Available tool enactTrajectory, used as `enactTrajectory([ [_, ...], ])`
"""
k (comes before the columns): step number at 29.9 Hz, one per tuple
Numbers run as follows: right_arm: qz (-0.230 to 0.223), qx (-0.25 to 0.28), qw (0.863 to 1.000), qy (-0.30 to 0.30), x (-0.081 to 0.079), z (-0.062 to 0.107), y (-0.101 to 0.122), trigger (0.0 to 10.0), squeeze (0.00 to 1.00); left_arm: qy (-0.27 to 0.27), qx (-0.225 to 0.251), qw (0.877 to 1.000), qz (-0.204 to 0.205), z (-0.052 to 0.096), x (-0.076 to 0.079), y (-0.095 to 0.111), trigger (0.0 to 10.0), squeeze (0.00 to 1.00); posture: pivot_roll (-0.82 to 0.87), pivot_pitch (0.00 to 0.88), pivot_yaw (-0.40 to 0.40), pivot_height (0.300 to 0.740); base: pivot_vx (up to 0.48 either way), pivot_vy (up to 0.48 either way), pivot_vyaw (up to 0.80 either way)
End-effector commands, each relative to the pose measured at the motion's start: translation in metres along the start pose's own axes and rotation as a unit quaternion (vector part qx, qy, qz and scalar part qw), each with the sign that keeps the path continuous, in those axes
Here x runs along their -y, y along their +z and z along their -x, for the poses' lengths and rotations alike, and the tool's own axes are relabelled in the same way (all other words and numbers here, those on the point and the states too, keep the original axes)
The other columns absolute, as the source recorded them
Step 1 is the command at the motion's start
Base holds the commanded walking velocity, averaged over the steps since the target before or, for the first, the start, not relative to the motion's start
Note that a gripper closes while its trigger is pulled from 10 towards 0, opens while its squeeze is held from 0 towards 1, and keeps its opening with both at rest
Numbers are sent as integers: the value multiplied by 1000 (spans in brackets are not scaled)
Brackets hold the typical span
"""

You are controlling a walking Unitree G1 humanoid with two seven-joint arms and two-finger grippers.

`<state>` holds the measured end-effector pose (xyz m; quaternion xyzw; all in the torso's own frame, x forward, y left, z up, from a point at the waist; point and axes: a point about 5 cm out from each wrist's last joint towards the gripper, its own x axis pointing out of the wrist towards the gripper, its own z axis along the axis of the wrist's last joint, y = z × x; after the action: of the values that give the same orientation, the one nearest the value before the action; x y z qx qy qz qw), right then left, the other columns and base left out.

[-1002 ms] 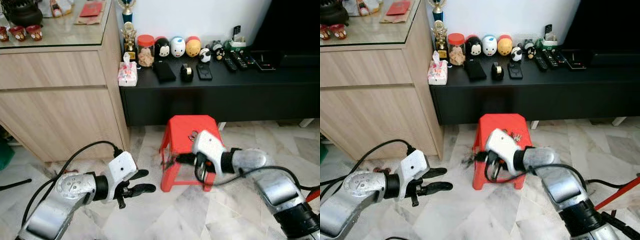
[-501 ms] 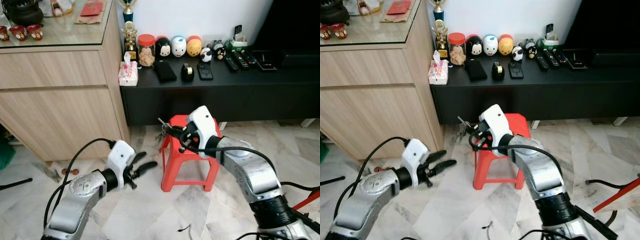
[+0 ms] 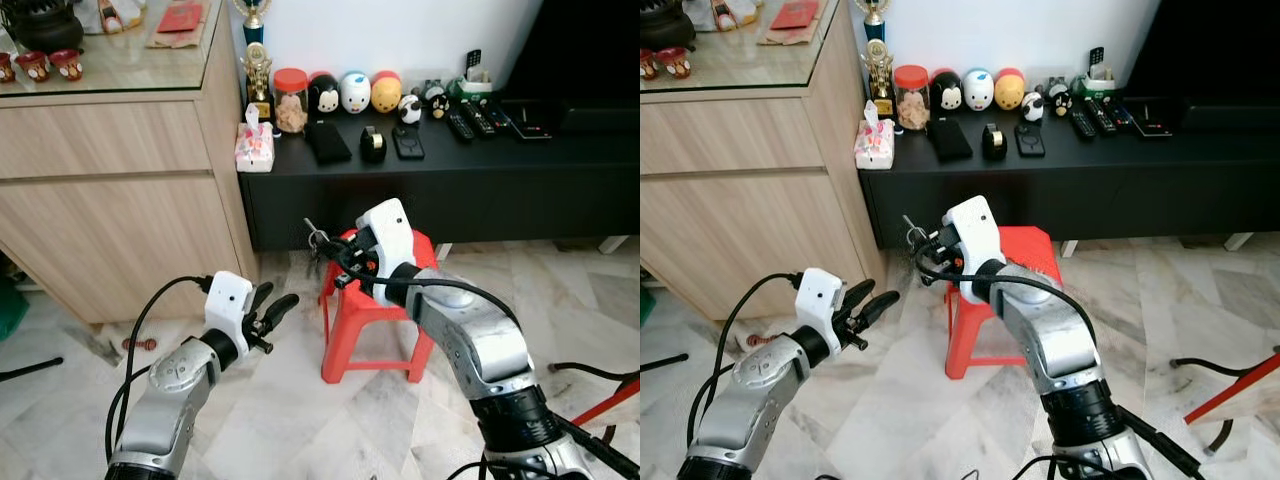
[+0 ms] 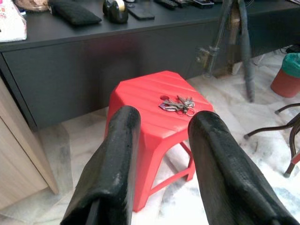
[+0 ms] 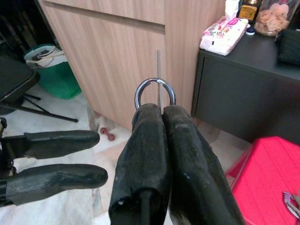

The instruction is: Hang keys on a hook

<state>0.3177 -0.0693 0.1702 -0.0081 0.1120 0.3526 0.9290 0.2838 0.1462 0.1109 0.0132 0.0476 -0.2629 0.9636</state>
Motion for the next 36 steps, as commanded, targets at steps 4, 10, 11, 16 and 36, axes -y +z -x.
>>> enactTrajectory([
  [4,-4,20,1000,10,-10,-1,12,10000,0,2,13,1000,0,-4,0,3,10000,0,-113,55,-41,740,0,0,0],
  [10,-12,24,999,24,-19,-5,12,10000,0,-29,18,999,21,-4,6,2,10000,0,-115,45,-38,740,0,0,0],
  [11,-13,24,999,25,-20,-6,13,10000,0,-31,19,999,21,-4,6,2,10000,0,-116,44,-38,740,0,0,0],
  [16,-16,28,999,39,-28,-10,15,10000,0,-32,20,999,18,-5,7,3,10000,0,-113,39,-37,740,0,0,0],
  [36,-21,40,998,51,-37,-16,25,10000,0,-22,27,999,13,-8,5,6,10000,0,-113,59,-43,740,0,0,0],
])
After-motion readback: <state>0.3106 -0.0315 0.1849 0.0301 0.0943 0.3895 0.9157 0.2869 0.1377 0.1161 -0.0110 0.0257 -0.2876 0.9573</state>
